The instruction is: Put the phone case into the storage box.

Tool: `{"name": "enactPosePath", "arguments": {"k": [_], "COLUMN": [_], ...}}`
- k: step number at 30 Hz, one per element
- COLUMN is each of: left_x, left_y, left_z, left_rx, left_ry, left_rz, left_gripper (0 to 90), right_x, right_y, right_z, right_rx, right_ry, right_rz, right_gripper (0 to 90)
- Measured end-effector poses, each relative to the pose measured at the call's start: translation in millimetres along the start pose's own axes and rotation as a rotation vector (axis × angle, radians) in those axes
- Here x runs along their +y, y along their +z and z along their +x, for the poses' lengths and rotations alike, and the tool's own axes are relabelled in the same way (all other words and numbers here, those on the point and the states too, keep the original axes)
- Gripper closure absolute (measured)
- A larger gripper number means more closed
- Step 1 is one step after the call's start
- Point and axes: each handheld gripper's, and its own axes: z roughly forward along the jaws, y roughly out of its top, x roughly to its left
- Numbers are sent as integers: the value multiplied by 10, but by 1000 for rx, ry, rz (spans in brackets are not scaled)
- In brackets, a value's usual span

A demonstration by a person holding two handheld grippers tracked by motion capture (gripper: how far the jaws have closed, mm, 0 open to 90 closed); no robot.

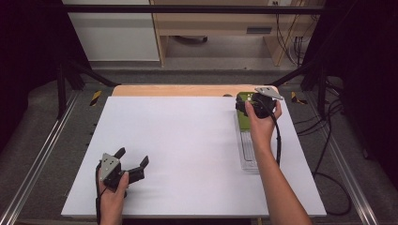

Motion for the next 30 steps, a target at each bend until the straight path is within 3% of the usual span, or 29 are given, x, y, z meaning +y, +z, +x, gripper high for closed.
{"name": "enactPosePath", "arguments": {"k": [14,22,30], "left_x": [-5,-1,20], "left_y": [6,2,-40], "left_z": [-12,-19,57], "left_rx": [-3,-8,-7], "left_ry": [5,11,-17], "left_rz": [1,2,-4], "left_gripper": [20,20,17], "right_x": [79,133,189], "right_y": [-128,-240,-398], "right_z": [87,89,135], "right_rx": [61,108,156], "right_ry": [-7,7,0], "right_rz": [-46,-44,-63], "right_gripper": [88,63,55]}}
